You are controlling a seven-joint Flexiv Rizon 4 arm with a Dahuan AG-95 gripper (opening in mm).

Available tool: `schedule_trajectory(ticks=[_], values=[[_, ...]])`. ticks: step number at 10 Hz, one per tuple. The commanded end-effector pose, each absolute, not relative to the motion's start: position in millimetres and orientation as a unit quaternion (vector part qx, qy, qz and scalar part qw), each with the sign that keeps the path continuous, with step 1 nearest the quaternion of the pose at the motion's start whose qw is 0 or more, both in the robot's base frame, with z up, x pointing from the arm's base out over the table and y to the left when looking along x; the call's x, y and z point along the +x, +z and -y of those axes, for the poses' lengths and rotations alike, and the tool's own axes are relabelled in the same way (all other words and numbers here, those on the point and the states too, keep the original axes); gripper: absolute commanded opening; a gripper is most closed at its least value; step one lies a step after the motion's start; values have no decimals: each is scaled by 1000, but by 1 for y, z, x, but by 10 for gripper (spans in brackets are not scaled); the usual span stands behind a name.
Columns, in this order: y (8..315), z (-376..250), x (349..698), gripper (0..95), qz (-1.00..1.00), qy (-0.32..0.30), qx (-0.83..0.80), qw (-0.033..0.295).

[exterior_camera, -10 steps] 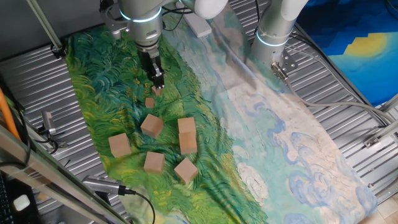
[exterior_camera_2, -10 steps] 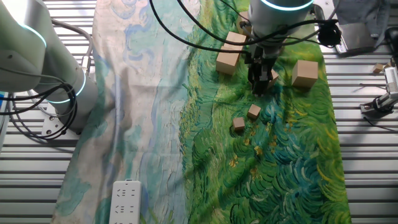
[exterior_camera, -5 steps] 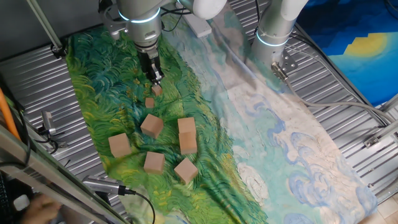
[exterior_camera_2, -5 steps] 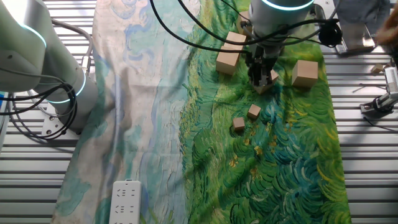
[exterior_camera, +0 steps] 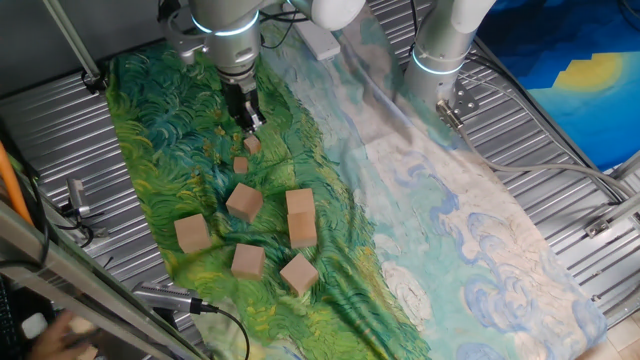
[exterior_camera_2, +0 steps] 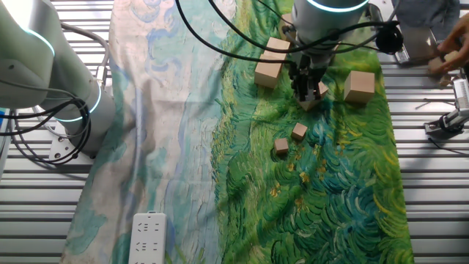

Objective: Stack the blocks into a pyramid shape

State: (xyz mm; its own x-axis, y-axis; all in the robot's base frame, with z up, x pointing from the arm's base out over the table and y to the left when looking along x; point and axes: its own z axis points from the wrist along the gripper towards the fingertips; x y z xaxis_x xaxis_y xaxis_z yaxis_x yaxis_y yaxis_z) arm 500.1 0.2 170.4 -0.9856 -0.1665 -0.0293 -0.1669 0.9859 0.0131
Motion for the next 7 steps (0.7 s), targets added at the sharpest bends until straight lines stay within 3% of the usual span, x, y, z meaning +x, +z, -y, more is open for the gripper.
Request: schedule_trajectory(ticks=[1, 7], values=[[169, -1, 500, 0, -990, 7, -141, 13], [166, -11, 504, 0, -975, 1, -223, 17]])
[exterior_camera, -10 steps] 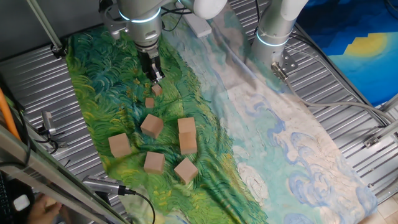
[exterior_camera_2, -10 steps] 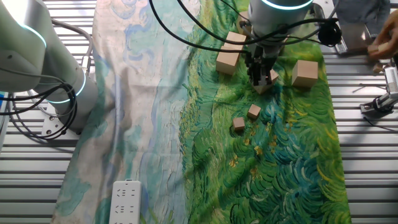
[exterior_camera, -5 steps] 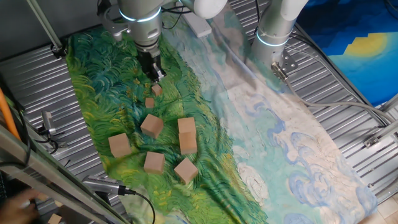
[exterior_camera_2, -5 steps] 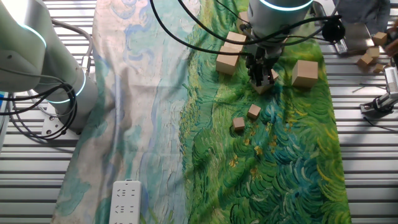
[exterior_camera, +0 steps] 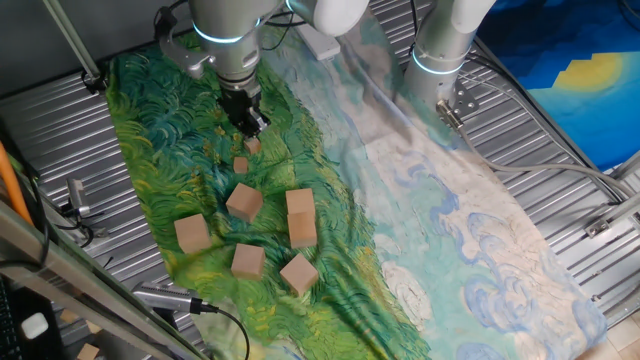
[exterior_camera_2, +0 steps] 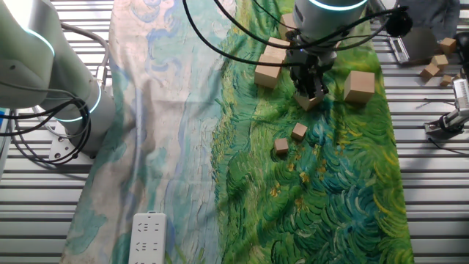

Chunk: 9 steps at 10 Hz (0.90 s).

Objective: Stack the blocks into a pyramid shape

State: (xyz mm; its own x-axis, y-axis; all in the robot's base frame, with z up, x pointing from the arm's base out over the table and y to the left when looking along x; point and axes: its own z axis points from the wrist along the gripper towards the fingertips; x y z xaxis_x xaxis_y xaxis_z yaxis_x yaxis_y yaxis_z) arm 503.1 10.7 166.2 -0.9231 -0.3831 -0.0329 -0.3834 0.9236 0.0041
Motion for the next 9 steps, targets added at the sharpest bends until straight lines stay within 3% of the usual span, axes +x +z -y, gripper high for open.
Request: schedule_trajectory(ticks=[1, 9], values=[[167, -10, 507, 0, -972, -1, -233, 17], [159, -13, 580, 0, -962, 10, -272, 15]])
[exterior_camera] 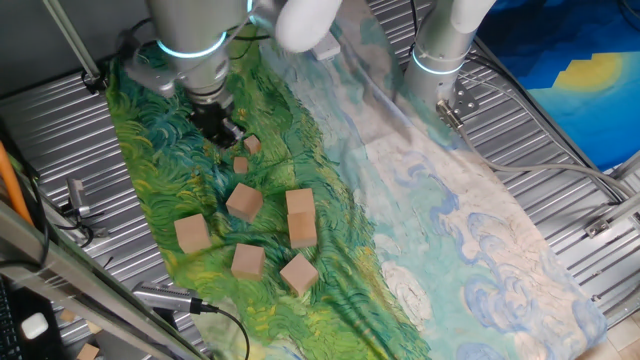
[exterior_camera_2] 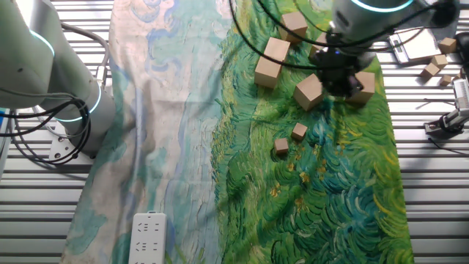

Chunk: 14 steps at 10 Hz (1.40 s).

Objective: Stack the blocks into a pyramid shape

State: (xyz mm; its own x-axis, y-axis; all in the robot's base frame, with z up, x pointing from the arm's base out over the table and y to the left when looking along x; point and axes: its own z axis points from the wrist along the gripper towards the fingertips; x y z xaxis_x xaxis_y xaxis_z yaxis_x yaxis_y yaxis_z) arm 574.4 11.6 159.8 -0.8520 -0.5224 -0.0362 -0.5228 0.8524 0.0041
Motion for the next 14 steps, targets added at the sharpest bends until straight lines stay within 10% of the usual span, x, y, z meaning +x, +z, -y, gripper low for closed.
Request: schedule_trajectory(ticks=[1, 8, 14], values=[[154, -15, 592, 0, -961, 12, -277, 15], [132, -31, 636, 0, -960, 20, -280, 15], [109, -79, 605, 0, -972, 17, -235, 16]])
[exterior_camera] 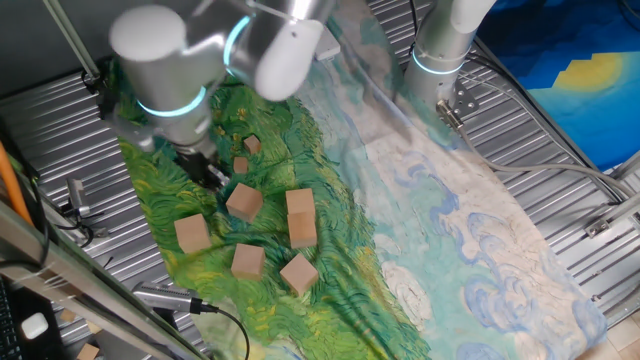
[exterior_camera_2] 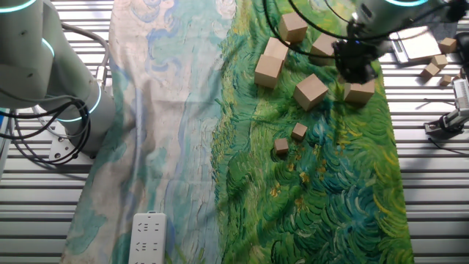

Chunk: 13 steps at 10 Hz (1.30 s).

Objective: Stack the blocks into a pyramid shape

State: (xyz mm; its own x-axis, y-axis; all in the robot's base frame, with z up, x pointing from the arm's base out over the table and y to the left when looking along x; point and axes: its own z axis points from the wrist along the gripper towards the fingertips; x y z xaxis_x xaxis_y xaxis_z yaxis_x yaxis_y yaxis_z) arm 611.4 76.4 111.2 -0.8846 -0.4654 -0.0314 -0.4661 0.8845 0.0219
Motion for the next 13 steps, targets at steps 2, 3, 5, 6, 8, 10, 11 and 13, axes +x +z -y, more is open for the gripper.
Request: schedule_trajectory(ticks=[2, 3, 5, 6, 8, 10, 11, 13], values=[[101, -86, 592, 0, -973, 17, -228, 16], [99, -87, 587, 0, -974, 16, -226, 18], [96, -88, 579, 0, -973, 4, -230, 24], [95, -88, 576, 0, -972, 5, -232, 26], [93, -87, 571, 380, -971, 16, -237, 28], [91, -86, 565, 760, -970, 31, -240, 31], [91, -85, 564, 950, -969, 36, -241, 31], [91, -85, 564, 950, -968, 34, -246, 30]])
